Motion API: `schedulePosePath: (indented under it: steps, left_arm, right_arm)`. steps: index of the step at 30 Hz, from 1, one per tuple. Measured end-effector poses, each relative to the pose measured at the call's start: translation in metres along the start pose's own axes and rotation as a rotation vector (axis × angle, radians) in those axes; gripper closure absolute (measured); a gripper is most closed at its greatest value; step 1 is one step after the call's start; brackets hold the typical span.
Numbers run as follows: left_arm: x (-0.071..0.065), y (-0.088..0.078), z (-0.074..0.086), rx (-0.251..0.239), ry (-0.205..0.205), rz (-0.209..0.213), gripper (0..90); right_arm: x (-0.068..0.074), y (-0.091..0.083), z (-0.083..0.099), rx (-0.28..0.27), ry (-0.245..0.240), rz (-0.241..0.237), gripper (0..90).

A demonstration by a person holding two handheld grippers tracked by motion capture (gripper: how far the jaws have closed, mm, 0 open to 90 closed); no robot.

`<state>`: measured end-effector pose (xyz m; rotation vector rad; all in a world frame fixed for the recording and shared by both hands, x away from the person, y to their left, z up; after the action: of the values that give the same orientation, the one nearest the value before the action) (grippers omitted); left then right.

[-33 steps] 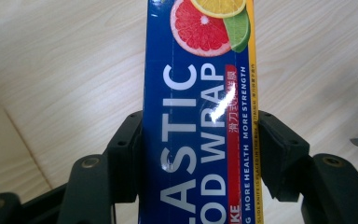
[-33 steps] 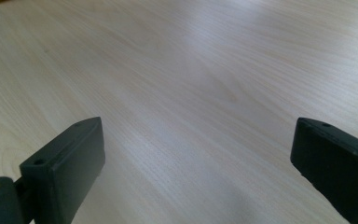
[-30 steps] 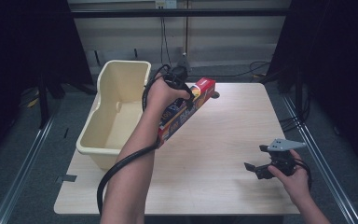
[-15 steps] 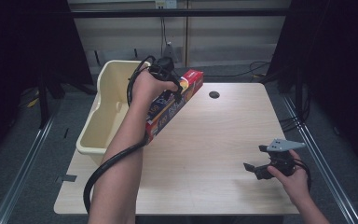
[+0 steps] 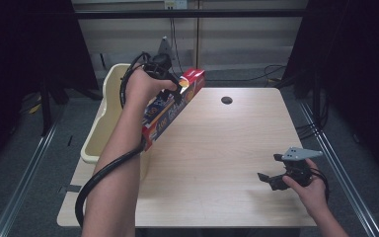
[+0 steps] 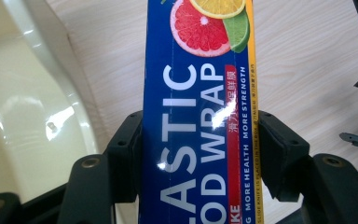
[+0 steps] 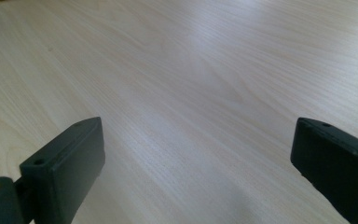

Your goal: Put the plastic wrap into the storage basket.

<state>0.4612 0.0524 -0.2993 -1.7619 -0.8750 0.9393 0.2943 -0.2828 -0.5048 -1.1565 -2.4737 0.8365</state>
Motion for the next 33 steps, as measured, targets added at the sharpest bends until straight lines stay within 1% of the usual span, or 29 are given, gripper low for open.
schedulePosePath:
  steps: [3,4,6,7,9,10,12,13,14,15,16,17,18,19,20,21,23,26,27,28,29,31,32,33]
  left_arm:
    - [0.003,-0.005,0.001,0.001,0.000,-0.007,41.3]
    - [0.005,-0.008,0.001,-0.010,-0.013,-0.011,41.3]
    - [0.007,-0.011,0.002,-0.013,-0.015,-0.015,41.3]
    - [0.008,-0.015,0.003,-0.022,-0.031,-0.015,41.3]
    - [0.009,-0.019,0.004,-0.021,-0.037,-0.019,41.3]
    - [0.010,-0.021,0.004,-0.024,-0.036,-0.028,41.3]
    - [0.011,-0.025,0.004,-0.033,-0.052,-0.028,41.3]
    - [0.011,-0.025,0.004,-0.033,-0.052,-0.028,41.3]
    - [0.014,-0.029,0.005,-0.037,-0.048,-0.034,41.2]
    - [0.014,-0.030,0.005,-0.045,-0.056,-0.036,41.3]
    - [0.015,-0.032,0.006,-0.033,-0.053,-0.038,41.3]
    - [0.015,-0.033,0.006,-0.040,-0.062,-0.037,41.3]
    - [0.017,-0.035,0.006,-0.039,-0.057,-0.038,41.3]
    - [0.017,-0.036,0.007,-0.047,-0.066,-0.038,41.3]
    - [0.017,-0.037,0.007,-0.044,-0.084,-0.036,41.3]
    - [0.019,-0.038,0.007,-0.050,-0.079,-0.042,41.3]
    - [0.019,-0.040,0.008,-0.050,-0.090,-0.043,41.3]
    - [0.022,-0.043,0.008,-0.057,-0.089,-0.053,41.2]
    - [0.025,-0.045,0.008,-0.046,-0.054,-0.053,41.2]
    - [0.023,-0.045,0.009,-0.059,-0.103,-0.048,41.2]
    - [0.023,-0.046,0.009,-0.056,-0.113,-0.045,41.3]
    - [0.026,-0.049,0.010,-0.055,-0.090,-0.055,41.3]
    - [0.026,-0.050,0.010,-0.061,-0.103,-0.056,41.3]
    - [0.028,-0.052,0.010,-0.060,-0.084,-0.057,41.2]
  right_arm:
    - [0.000,0.000,0.000,0.001,0.001,0.001,2.6]
    - [0.000,0.000,0.000,-0.001,0.001,0.000,2.6]
    - [0.000,0.000,0.000,-0.001,0.001,0.000,2.6]
    - [0.000,0.000,0.000,0.001,0.002,0.002,2.6]
    - [0.000,0.000,0.000,-0.001,0.000,0.001,2.6]
    - [0.000,0.000,0.000,-0.001,0.001,-0.001,2.6]
    - [0.000,-0.001,0.000,0.000,0.003,0.006,2.6]
    - [0.000,-0.001,0.000,0.000,0.003,0.006,2.6]
    - [0.000,0.000,0.000,0.000,0.002,0.006,2.6]
    - [0.000,-0.001,0.000,-0.001,0.002,0.006,2.6]
    - [0.000,0.000,0.000,-0.002,0.006,0.004,2.6]
    - [0.000,0.000,0.000,-0.002,0.004,0.005,2.6]
    - [0.000,0.000,0.000,-0.002,0.002,0.005,2.6]
    - [0.000,0.000,0.000,-0.001,0.004,0.004,2.6]
    - [-0.001,0.000,0.000,-0.001,0.005,0.006,2.6]
    - [-0.001,0.000,0.000,-0.002,0.005,0.006,2.6]
    - [0.000,0.000,0.000,-0.001,0.004,0.007,2.6]
    - [0.000,0.000,0.000,0.001,0.005,0.003,2.6]
    - [0.000,-0.001,0.000,0.003,0.005,0.000,2.6]
    - [0.000,-0.001,0.000,0.001,0.004,-0.001,2.6]
    - [0.000,0.000,-0.001,-0.002,0.006,0.005,2.6]
    - [0.000,-0.001,-0.001,-0.002,0.008,0.006,2.6]
    - [0.000,-0.001,-0.001,-0.002,0.007,0.007,2.6]
    - [-0.001,-0.001,0.000,-0.001,0.007,0.006,2.6]
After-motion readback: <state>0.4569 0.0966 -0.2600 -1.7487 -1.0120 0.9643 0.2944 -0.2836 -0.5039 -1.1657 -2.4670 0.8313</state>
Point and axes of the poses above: each handheld gripper's, and its own axes: y roughly forward along the jaws, z roughly out of its underside, x roughly to its left, the point moved 6 cm from there along y, roughly forward along the jaws, and after that the axes turned 2 degrees about -y, right-handed, at the moved point
